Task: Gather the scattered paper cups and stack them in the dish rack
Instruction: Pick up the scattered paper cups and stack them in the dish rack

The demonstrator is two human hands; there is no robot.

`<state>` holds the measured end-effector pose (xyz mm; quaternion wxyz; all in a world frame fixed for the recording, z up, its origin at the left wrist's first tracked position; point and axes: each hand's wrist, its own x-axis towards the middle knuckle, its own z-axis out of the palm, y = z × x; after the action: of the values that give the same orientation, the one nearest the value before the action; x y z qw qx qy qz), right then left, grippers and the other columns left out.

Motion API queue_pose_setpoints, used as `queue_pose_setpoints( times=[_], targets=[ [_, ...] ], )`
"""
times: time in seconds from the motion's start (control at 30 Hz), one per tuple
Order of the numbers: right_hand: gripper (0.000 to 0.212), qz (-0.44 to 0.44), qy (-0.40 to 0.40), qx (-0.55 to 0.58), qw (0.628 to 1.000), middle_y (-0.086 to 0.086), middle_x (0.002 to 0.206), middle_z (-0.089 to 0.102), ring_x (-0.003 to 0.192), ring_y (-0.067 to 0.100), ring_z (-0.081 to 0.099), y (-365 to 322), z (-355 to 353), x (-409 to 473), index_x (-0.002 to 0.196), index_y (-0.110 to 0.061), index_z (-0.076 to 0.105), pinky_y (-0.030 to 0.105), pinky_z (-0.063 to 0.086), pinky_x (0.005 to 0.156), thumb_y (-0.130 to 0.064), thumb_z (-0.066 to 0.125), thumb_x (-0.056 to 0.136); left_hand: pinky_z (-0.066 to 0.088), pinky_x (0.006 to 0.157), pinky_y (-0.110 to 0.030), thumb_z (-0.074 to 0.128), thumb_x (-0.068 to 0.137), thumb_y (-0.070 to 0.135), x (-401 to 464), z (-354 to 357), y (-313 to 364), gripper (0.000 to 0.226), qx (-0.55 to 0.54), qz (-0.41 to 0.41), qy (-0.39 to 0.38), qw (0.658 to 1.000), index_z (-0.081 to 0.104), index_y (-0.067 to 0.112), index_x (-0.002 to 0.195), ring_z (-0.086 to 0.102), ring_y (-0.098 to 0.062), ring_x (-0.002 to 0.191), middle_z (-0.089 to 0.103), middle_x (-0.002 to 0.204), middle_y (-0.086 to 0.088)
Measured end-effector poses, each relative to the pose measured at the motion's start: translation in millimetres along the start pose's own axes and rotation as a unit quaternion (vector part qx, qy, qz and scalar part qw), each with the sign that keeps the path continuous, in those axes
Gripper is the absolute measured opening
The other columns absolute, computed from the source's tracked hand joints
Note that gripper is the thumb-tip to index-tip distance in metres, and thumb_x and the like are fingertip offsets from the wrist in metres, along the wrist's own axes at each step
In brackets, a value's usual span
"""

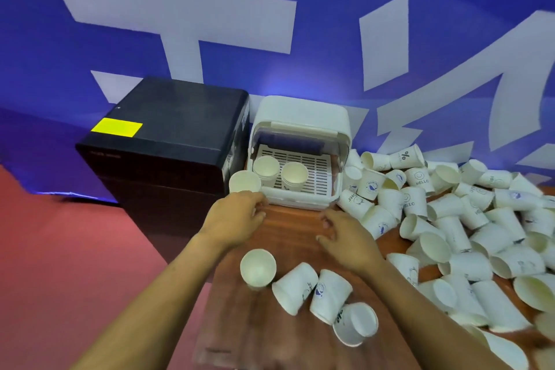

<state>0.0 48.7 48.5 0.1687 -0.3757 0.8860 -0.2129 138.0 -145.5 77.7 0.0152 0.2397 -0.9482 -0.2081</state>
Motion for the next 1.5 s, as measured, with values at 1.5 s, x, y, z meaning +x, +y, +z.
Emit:
queue_pose_setpoints(
  times=[1.5],
  targets=[
    [0.089, -0.017, -0.006, -0.044, 0.999, -0.010, 0.145, 0.037, 0.132, 0.012, 0.037, -6.3, 44.0, -27.0, 0.149, -0.029, 0.024, 0.023, 0.031, 0.105, -0.041, 0.073, 0.076, 0.046, 0.088, -0.031, 0.072, 0.069, 0.052, -7.9, 31.3, -18.3, 0.069, -0.024, 0.061, -0.075, 0.995, 0.045, 0.028, 0.128, 0.047, -0.018, 0.117, 0.045, 0.126, 0.009]
  ],
)
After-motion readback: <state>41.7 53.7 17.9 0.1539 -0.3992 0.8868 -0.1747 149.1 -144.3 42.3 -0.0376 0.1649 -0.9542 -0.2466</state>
